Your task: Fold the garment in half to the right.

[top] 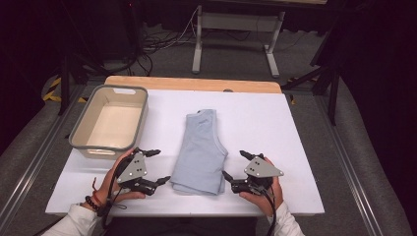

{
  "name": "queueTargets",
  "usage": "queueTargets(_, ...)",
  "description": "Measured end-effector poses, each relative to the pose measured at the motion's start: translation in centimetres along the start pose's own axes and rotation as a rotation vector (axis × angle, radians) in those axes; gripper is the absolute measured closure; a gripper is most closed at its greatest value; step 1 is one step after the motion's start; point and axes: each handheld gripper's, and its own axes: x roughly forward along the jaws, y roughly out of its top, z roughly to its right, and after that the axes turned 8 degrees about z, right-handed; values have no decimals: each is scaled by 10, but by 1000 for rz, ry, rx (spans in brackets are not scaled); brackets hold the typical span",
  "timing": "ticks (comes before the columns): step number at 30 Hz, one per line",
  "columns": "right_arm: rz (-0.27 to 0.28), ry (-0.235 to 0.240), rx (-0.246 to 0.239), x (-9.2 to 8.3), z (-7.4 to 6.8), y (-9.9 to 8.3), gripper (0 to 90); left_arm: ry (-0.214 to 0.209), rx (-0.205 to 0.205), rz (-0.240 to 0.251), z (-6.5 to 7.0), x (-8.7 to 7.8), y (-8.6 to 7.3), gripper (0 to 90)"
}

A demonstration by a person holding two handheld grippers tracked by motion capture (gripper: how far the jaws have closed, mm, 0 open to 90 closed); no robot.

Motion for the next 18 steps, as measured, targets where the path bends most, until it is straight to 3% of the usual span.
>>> queueTargets(3, 1, -5, 0, 0, 1, 0, 132, 8, -2, -24, 2, -4, -6, 129)
queueTargets(8, -2, 0, 3, 2, 0, -1, 134, 14, -51, -17, 0, -13, -15, 124)
queueTargets(18, 12, 6, 4, 5, 1, 2, 143, 45, -80, -16, 0, -27, -22, 124)
